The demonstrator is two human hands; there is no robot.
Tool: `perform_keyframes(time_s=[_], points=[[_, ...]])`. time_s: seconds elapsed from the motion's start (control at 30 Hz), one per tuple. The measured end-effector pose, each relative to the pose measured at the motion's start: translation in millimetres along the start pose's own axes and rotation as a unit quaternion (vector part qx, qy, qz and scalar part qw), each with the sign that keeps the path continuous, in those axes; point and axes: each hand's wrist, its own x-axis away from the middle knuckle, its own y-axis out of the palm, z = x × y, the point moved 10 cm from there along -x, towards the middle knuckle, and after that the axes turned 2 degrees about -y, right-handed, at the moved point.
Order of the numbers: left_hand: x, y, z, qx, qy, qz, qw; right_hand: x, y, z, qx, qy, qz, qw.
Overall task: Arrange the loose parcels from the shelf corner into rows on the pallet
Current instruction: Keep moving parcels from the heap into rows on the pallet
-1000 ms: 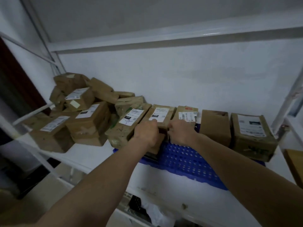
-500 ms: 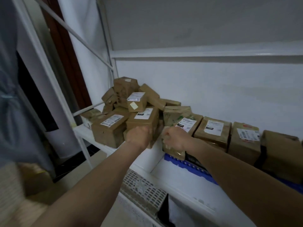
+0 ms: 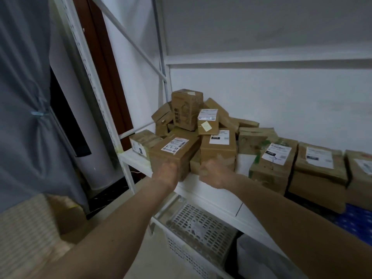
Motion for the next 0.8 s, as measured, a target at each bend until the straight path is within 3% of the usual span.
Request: perform_keyframes(time_s=[0.27, 0.37, 0.5, 0.7, 0.8], points=[[-39, 25, -42, 0.064, -0.011, -0.008, 0.998, -49, 31, -25, -0.010, -0.013, -0.016, 1.000], [-59, 35, -58, 0.048, -0.007, -0.009, 0.999, -75, 34, -23, -0.021, 0.017, 0.014, 1.000], [-96, 39, -80, 0.061, -0.035, -0.019, 0.997, -115, 47, -15, -0.049, 0.072, -0.018, 0.996], [-167, 45, -107, 0.104, -0.088, -0.081, 0.987, -169, 57, 4, -0.052, 0.122, -0.025, 0.991], [-189, 52, -107, 0.150, -0.071, -0.115, 0.979, -187, 73, 13, -0.060, 0.139, -0.060, 0.987]])
